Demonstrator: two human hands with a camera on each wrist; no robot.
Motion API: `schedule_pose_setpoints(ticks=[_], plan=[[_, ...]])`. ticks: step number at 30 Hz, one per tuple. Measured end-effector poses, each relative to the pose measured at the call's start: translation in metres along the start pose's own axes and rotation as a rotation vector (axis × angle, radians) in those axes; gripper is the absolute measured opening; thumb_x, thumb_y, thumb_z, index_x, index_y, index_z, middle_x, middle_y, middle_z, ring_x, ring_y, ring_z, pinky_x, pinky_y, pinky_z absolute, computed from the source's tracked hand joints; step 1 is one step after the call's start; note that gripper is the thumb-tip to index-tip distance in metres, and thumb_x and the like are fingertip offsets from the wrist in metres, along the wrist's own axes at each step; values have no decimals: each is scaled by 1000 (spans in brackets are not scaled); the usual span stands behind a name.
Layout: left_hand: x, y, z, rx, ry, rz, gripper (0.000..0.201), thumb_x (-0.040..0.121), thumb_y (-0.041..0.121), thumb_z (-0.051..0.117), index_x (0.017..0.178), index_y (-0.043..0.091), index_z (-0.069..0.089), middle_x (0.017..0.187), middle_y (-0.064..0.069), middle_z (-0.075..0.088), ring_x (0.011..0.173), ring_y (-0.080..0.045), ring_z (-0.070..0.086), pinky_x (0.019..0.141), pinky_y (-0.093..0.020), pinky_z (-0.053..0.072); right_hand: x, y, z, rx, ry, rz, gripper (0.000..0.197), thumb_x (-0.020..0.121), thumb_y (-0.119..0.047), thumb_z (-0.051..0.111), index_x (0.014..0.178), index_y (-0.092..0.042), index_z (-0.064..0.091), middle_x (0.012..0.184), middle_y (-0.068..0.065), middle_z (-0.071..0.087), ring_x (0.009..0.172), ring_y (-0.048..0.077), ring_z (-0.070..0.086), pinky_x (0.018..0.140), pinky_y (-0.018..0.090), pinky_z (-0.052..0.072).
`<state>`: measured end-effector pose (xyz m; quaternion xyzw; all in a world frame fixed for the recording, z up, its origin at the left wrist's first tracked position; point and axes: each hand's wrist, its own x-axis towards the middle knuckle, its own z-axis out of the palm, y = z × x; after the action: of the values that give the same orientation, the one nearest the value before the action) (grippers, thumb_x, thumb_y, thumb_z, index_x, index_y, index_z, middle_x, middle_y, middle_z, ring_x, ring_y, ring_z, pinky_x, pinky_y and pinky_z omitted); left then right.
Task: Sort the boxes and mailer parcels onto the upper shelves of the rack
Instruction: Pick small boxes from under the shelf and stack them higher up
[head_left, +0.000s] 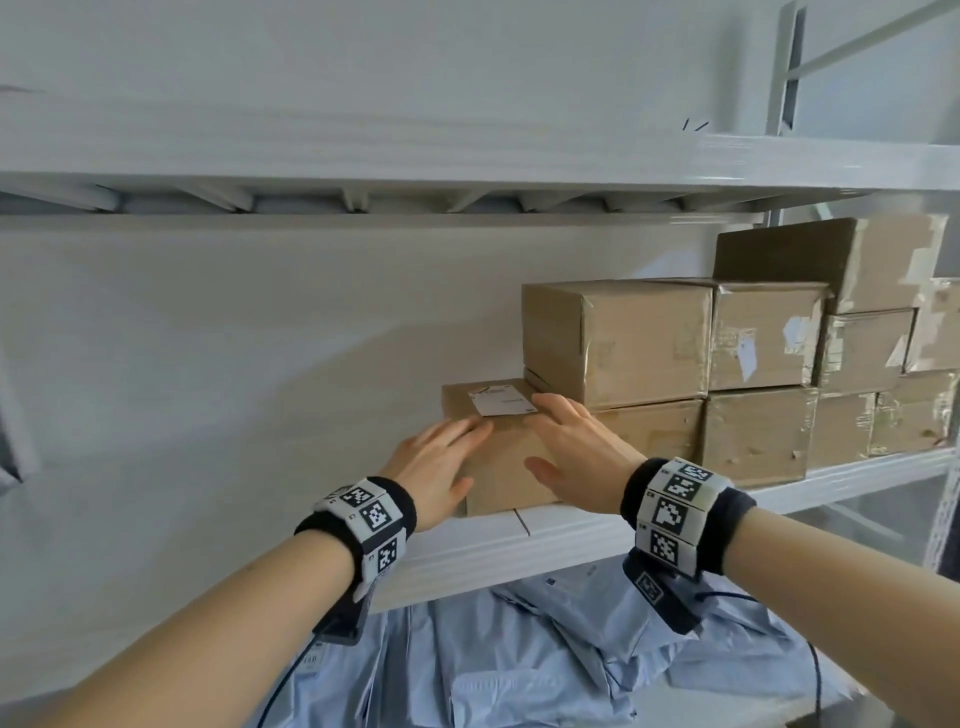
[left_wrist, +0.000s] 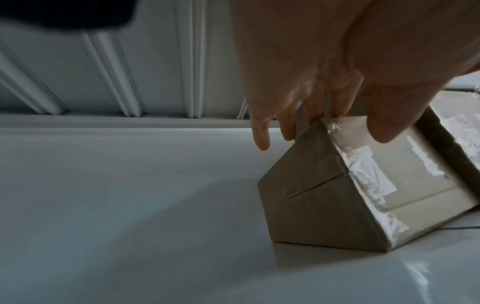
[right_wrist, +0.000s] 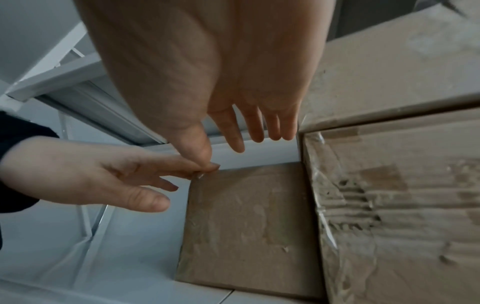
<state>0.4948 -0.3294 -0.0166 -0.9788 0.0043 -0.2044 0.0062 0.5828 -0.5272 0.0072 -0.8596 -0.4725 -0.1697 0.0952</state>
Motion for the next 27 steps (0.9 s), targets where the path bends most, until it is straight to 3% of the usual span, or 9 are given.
schedule_pose_setpoints(ticks=[7,11,14,17,20,23,27], plan=[[-9,-32,-7,-83,21,-6,50,100,26,44,147,32,30,155,7,29,140,-14,29,116,-37,26,22,-1,13,72,14,48,49,97,-35,48,137,-7,45,156,13,21,144,33,20,113,41,29],[-15,-36,-19,-208,20,-37,41,100,27,43,141,29,42,147,10,39,133,-7,37,110,-26,28,35,-5,15,217,-37,131,47,97,-42,46,130,-10,52,144,11,38,131,31,41,105,37,37],[-19,-38,-24,-369,45,-122,30,99,26,47,128,24,57,132,12,51,121,-3,48,103,-23,36,40,-10,18,286,-29,128,40,96,-41,47,115,-9,61,121,6,53,114,24,51,94,30,42],[-21,-41,-30,-579,165,-280,18,97,25,53,107,24,68,111,12,63,105,-6,60,94,-27,49,38,-17,18,337,-20,83,38,96,-41,48,114,-11,63,121,4,55,110,22,53,89,25,40],[-25,-46,-34,-725,255,-441,17,96,29,54,108,26,66,108,8,63,93,-10,65,75,-26,57,33,-25,16,370,-25,17,39,95,-41,49,120,-13,62,126,4,56,115,22,52,93,26,39],[-26,-50,-38,-770,280,-585,24,94,35,57,116,25,58,111,3,57,88,-11,63,63,-24,54,30,-33,12,381,-43,-45,42,95,-41,50,127,-16,59,131,2,54,116,19,51,96,25,38],[-25,-54,-39,-767,129,-758,55,88,52,58,133,24,46,107,11,51,93,-5,55,66,-25,51,29,-37,9,395,-83,-80,42,94,-43,51,129,-20,58,133,-2,50,116,15,49,94,21,35]])
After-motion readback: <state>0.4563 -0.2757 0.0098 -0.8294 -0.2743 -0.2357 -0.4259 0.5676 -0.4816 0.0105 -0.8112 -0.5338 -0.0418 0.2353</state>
